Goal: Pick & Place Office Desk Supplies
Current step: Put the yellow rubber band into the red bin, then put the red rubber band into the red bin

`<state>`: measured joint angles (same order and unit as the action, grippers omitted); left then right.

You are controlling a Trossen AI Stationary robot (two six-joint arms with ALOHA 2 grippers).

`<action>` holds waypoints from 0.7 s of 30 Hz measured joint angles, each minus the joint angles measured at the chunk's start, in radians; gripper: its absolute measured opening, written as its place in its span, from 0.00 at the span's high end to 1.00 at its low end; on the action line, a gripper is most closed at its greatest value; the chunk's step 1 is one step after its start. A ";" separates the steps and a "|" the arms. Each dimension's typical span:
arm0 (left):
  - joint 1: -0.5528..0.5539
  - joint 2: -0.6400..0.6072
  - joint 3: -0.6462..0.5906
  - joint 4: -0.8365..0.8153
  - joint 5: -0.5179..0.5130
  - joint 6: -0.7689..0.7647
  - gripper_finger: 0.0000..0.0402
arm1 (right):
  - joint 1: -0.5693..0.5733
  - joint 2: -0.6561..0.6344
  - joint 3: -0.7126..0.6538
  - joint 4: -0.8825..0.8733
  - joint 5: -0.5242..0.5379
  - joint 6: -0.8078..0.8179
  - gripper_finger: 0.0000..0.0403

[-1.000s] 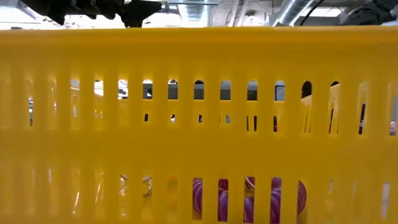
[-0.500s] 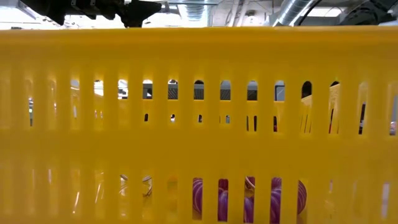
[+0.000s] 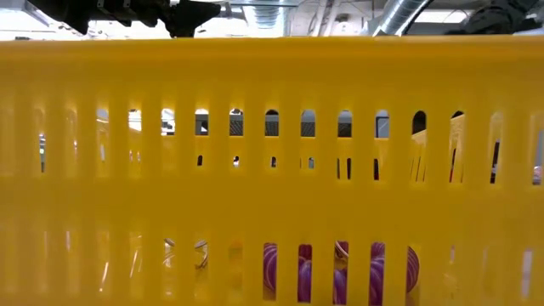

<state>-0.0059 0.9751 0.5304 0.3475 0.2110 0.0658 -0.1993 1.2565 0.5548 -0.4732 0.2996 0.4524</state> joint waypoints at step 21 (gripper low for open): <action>0.000 0.000 0.000 -0.034 0.000 0.004 0.42 | 0.126 -0.008 0.234 -0.035 0.068 -0.166 0.51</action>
<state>-0.0059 0.9752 0.5304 0.3138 0.2108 0.0696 -0.0730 1.2488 0.7889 -0.5079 0.3676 0.2864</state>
